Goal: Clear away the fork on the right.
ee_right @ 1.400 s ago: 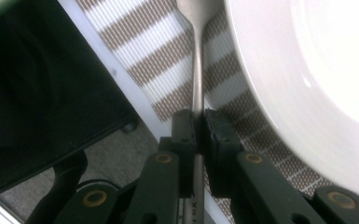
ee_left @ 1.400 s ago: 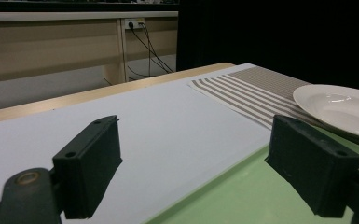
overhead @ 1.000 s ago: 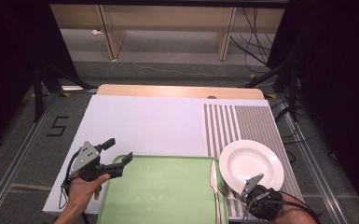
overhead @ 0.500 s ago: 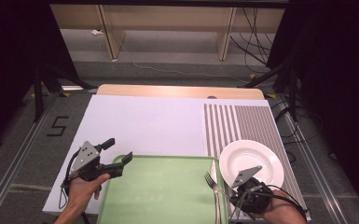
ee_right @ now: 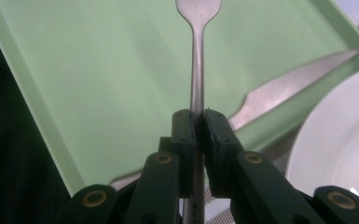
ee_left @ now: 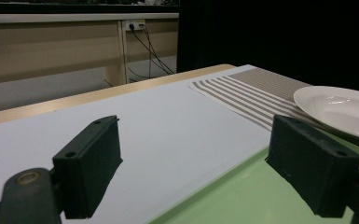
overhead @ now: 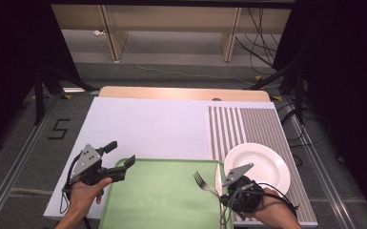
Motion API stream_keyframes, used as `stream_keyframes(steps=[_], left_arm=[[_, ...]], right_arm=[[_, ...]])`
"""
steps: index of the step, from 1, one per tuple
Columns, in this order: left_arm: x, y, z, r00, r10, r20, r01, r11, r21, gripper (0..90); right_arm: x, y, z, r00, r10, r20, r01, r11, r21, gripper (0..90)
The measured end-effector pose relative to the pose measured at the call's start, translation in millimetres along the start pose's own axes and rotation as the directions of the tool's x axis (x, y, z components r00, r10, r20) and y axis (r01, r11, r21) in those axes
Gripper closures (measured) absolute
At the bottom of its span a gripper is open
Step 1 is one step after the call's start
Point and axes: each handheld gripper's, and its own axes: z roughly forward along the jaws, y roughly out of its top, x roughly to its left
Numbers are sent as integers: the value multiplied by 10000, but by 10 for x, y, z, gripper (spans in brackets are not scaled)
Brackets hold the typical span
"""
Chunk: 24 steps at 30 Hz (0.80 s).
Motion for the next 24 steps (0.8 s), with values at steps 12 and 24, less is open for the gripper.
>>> stream_keyframes(steps=[12, 24], left_arm=[[0, 2, 1, 10000, -23, -10, 23, 10000, -19, 166], [-2, 2, -1, 10000, -2, -2, 2, 10000, -7, 166]], right_arm=[[80, 157, 89, 9985, -20, -545, 11, 9999, -171, 839], [195, 262, 257, 9951, -107, -979, 103, 9999, -44, 839]])
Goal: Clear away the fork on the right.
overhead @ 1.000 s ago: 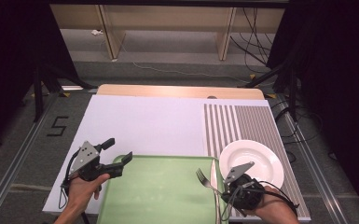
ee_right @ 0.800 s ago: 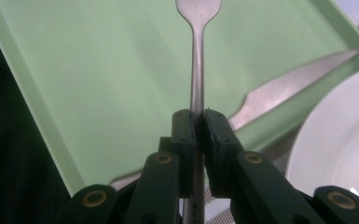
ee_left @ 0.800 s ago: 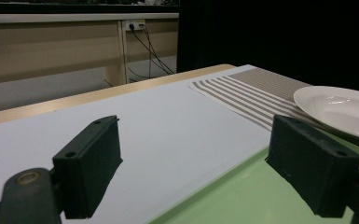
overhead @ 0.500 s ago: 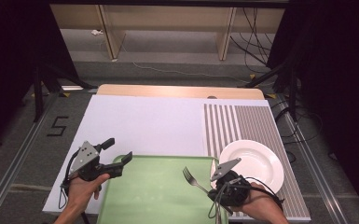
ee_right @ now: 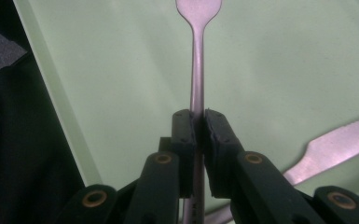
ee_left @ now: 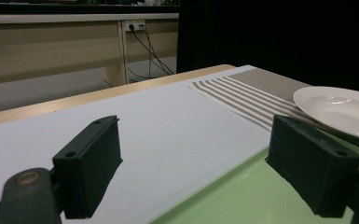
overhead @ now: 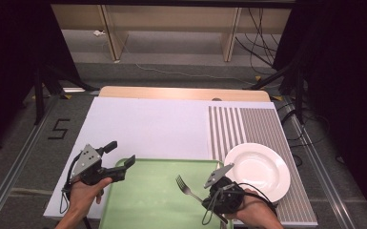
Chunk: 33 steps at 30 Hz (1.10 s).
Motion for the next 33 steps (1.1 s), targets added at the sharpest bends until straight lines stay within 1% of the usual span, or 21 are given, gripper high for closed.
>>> stream_keyframes(steps=[2, 3, 4, 5, 6, 9, 11, 13, 19, 20, 21, 22, 23, 30, 33], left_arm=[[0, 2, -2, 10000, 13, 16, -13, 10000, 2, 166], [0, 2, -2, 10000, 6, 14, -6, 10000, -5, 166], [0, 2, -2, 10000, 3, 13, -3, 10000, -1, 166], [0, 2, -3, 10000, 16, 12, -16, 10000, 3, 166], [2, -2, 5, 10000, -23, 86, 24, 10000, -90, 166], [3, -1, 4, 10000, -22, 69, 23, 10000, -88, 166], [1, -1, 4, 10000, -9, 74, 10, 10000, -85, 166], [1, 0, 4, 10000, -21, 75, 22, 9999, -100, 166], [1, 0, 3, 10000, -16, 86, 17, 10000, -89, 166], [0, 0, 3, 10000, -11, 92, 12, 10000, -98, 166], [-2, 4, -6, 10000, 16, 25, -16, 10000, -5, 166], [-1, 4, -4, 10000, 6, 27, -6, 10000, -20, 166], [2, -1, 4, 10000, -33, 91, 34, 9999, -107, 166], [1, -1, 4, 10000, -5, 83, 5, 10000, -80, 166], [3, -1, 4, 10000, -21, 74, 21, 10000, -87, 166]], right_arm=[[22, 15, 33, 9999, 15, -115, -14, 10000, 75, 839], [28, 23, 52, 9998, -52, -192, 53, 10000, 70, 839], [40, 30, 69, 9999, -35, -162, 37, 9999, 134, 839], [49, 37, 83, 9998, -49, -204, 53, 9998, 175, 839], [56, 42, 93, 9997, -72, -249, 77, 9998, 186, 839], [79, 58, 122, 9994, -59, -352, 67, 9997, 244, 839], [91, 66, 147, 9994, -123, -331, 133, 9995, 297, 839], [93, 70, 173, 9994, -84, -324, 95, 9994, 339, 839], [116, 80, 225, 9990, -75, -446, 95, 9989, 458, 839], [118, 81, 233, 9985, -107, -528, 130, 9989, 443, 839], [123, 84, 239, 9986, -115, -517, 139, 9988, 464, 839], [129, 86, 246, 9989, -113, -458, 135, 9987, 490, 839], [131, 88, 257, 9987, -106, -500, 131, 9987, 500, 839], [136, 90, 324, 9987, -3, -503, 40, 9974, 725, 838], [139, 95, 352, 9984, -53, -561, 95, 9971, 755, 838]])
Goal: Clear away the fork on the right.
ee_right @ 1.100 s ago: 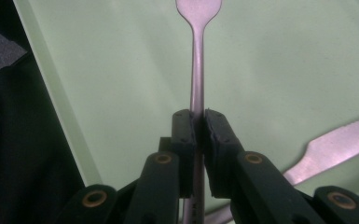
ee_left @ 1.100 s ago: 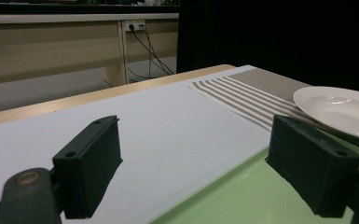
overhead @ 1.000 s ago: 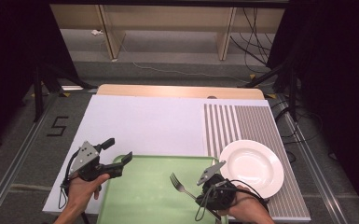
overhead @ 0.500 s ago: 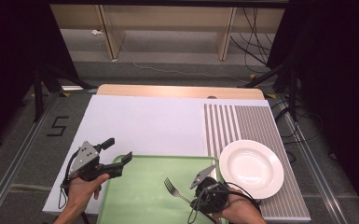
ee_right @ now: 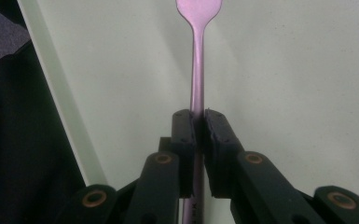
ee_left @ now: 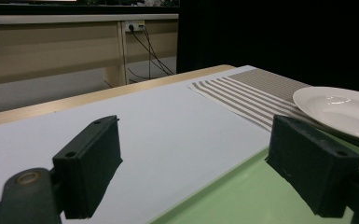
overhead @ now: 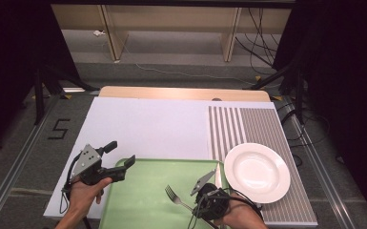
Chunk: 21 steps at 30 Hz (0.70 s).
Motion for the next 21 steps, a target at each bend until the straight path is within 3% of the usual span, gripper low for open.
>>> stream_keyframes(steps=[10, 18, 19, 21], left_arm=[[0, 0, 0, 10000, 3, -3, -3, 10000, -3, 166], [-3, 1, -3, 10000, 26, -7, -26, 10000, 40, 166], [0, 0, 0, 10000, 10, 25, -10, 10000, 0, 166], [-1, 0, 0, 10000, 10, 18, -10, 10000, 4, 166]], right_arm=[[-5, 14, 87, 9999, 122, -31, -121, 9995, 289, 837], [-17, 23, 179, 10000, -1, -12, 2, 9978, 670, 836], [-31, 23, 189, 9997, -241, 85, 234, 9969, 757, 836], [-19, 29, 208, 10000, -41, 13, 40, 9971, 764, 835]])
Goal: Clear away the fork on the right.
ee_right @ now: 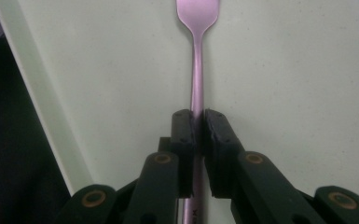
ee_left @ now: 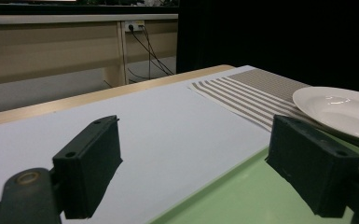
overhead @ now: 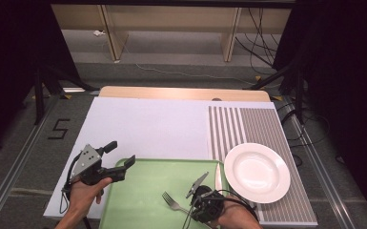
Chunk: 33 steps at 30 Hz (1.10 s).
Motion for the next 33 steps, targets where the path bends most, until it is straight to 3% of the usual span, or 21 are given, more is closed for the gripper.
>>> stream_keyframes(steps=[7, 11, 14, 16, 18, 20, 22, 28, 33], left_arm=[[0, 0, -1, 10000, -6, 8, 6, 10000, -14, 166], [-3, 5, -9, 10000, 32, -48, -32, 10000, 62, 166], [-1, 5, -9, 10000, 15, -53, -15, 10000, 72, 166], [-1, 4, -9, 10000, 21, -48, -20, 10000, 66, 166], [-2, 4, -7, 10000, 20, -35, -20, 10000, 49, 166], [0, 1, 0, 10000, -6, 17, 6, 10000, -18, 166], [-3, 5, -11, 10000, 32, -60, -32, 10000, 73, 166], [-4, 7, -12, 10000, 12, -47, -12, 10000, 26, 166], [-2, 6, -11, 10000, 17, -48, -17, 10000, 41, 166]], right_arm=[[-10, 0, 7, 10000, -3, 0, 3, 10000, 32, 818], [-18, 4, -15, 9999, 90, -79, -91, 9999, -90, 654], [7, 18, -69, 9997, 130, -185, -144, 9969, -776, 573], [30, 35, -96, 9999, -171, -6, 169, 9919, -1262, 526], [61, 51, -105, 9992, -389, 15, 387, 9863, -1604, 535], [110, 67, -89, 9973, -667, 307, 715, 9767, -2023, 605], [164, 82, -64, 9945, -874, 582, 978, 9727, -2106, 660], [275, 121, 21, 9835, -1291, 1270, 1519, 9699, -1905, 831], [282, 123, 42, 9785, -1491, 1422, 1723, 9706, -1681, 883]])
